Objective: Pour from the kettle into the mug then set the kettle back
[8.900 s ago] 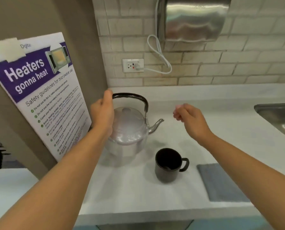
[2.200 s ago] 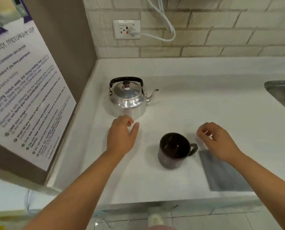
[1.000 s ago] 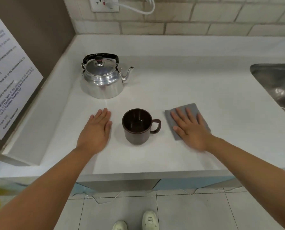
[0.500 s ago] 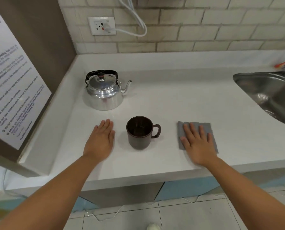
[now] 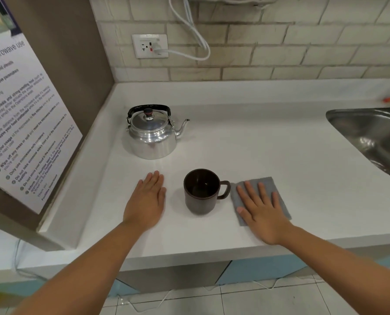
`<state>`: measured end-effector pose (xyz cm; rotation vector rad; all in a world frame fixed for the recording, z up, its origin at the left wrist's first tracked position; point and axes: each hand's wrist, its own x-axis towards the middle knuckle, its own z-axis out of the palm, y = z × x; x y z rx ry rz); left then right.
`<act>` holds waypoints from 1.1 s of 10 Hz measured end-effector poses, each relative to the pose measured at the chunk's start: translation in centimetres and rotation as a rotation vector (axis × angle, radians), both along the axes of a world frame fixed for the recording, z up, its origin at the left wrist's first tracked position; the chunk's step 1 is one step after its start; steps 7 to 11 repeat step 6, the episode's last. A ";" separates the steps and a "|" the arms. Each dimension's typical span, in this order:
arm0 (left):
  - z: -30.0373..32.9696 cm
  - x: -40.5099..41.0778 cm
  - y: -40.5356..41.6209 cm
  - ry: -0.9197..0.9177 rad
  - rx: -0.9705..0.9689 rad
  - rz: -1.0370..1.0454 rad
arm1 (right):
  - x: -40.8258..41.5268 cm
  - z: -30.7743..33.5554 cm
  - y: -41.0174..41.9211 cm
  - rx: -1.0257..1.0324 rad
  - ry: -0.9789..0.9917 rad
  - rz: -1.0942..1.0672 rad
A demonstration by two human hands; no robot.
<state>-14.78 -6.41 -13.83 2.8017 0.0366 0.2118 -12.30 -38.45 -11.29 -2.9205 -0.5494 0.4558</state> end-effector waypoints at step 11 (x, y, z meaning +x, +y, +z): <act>6.7 3.0 1.1 0.424 0.170 -0.092 | 4.6 7.7 0.4 0.050 0.108 -0.064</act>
